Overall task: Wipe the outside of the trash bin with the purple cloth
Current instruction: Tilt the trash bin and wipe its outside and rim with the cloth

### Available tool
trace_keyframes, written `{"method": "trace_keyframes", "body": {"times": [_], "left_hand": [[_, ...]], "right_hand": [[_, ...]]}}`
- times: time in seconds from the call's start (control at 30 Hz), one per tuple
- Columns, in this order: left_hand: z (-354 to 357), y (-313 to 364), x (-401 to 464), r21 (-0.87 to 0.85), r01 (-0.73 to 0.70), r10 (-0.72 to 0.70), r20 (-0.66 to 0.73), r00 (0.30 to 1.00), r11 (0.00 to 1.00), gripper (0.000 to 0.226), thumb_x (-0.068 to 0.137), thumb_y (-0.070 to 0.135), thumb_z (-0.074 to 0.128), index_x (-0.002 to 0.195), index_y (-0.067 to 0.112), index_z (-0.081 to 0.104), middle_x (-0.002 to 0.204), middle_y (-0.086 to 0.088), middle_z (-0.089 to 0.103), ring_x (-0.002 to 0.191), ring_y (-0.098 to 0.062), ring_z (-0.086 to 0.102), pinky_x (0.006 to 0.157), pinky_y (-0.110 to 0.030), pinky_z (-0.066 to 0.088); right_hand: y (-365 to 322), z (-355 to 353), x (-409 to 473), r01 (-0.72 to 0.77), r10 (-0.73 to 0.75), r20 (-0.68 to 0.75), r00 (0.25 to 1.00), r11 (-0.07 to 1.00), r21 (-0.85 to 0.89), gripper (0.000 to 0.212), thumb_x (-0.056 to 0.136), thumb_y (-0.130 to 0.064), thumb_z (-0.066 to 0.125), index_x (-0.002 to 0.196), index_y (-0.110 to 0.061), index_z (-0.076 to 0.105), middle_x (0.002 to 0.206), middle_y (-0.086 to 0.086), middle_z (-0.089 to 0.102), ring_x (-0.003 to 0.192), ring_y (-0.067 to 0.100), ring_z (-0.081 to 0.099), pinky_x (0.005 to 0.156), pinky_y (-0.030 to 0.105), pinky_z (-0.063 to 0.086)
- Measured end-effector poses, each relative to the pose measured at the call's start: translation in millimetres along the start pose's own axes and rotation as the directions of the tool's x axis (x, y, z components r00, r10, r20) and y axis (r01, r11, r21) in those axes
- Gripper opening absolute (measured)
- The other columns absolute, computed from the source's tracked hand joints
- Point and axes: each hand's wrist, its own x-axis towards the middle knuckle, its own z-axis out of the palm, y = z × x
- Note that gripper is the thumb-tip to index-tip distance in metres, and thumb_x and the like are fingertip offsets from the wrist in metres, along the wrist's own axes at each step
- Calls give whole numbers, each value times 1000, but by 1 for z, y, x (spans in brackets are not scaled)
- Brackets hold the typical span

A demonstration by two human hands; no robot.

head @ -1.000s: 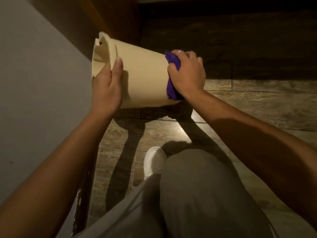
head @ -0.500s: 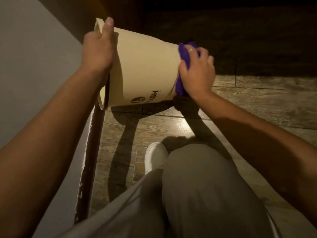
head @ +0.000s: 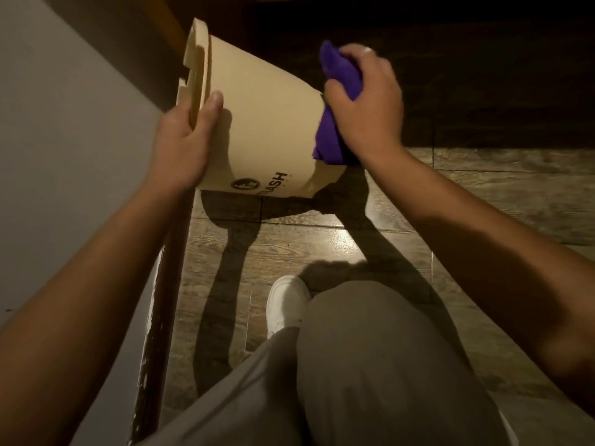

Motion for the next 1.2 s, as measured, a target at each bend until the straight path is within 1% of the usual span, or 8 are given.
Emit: {"method": "trace_keyframes", "body": {"times": [0.13,0.23,0.43,0.6,0.7,0.8,0.97,1.2], "left_hand": [[7,14,23,-59,65,-66,-13,998,996,34,102,60,40,107,32,60,94,14,63,89,-4,63,77,-27,49],[6,14,43,-67,85,-90,-74,993,994,38,102,58,42,107,25,60,92,10,61,85,-5,62,75,-24,49],[-1,3,61,-131,174,-193,-153,969,976,36,103,57,40,94,28,60,91,13,60,81,3,61,69,-16,46],[-2,-6,64,-135,148,-175,-217,960,980,51,104,55,39,116,13,65,101,8,65,95,-4,63,77,-21,47],[1,-4,67,-119,148,-172,-223,960,982,47,103,56,38,109,18,65,92,13,63,89,0,62,73,-19,46],[2,-4,68,-132,145,-172,-224,959,981,42,102,57,39,101,23,64,90,13,64,87,-2,63,76,-22,50],[5,8,73,-156,174,-205,-209,956,972,43,103,56,40,106,18,61,97,6,62,94,-9,62,82,-29,50],[9,14,67,-172,170,-206,-221,953,970,44,105,53,37,117,18,60,105,10,62,103,-4,61,85,-24,49]], "right_hand": [[-28,35,-29,220,-210,84,974,965,-144,62,92,-43,68,147,-22,51,147,6,49,125,19,54,94,25,47],[-11,57,-57,260,-234,144,961,944,-203,67,88,-42,73,147,-20,50,149,10,47,129,27,51,94,35,53],[69,83,-72,-22,92,184,979,937,-348,55,92,-32,68,140,-13,48,147,13,46,128,31,52,100,44,54],[106,62,-88,-120,220,271,937,932,-343,52,91,-43,68,136,-23,53,138,6,50,122,26,55,97,42,52],[90,46,-61,-166,204,134,970,954,-250,53,89,-44,66,137,-26,54,137,5,51,118,24,57,93,38,48],[56,40,-26,-51,57,48,997,991,-125,54,90,-39,66,141,-27,52,142,5,49,121,22,56,90,32,48],[33,71,-43,96,-71,182,981,986,-136,55,86,-33,75,135,-21,52,141,8,46,118,26,57,89,33,53],[104,87,-89,-85,194,461,866,965,-248,43,92,-35,70,132,-25,57,135,6,53,115,26,60,97,39,52]]}}
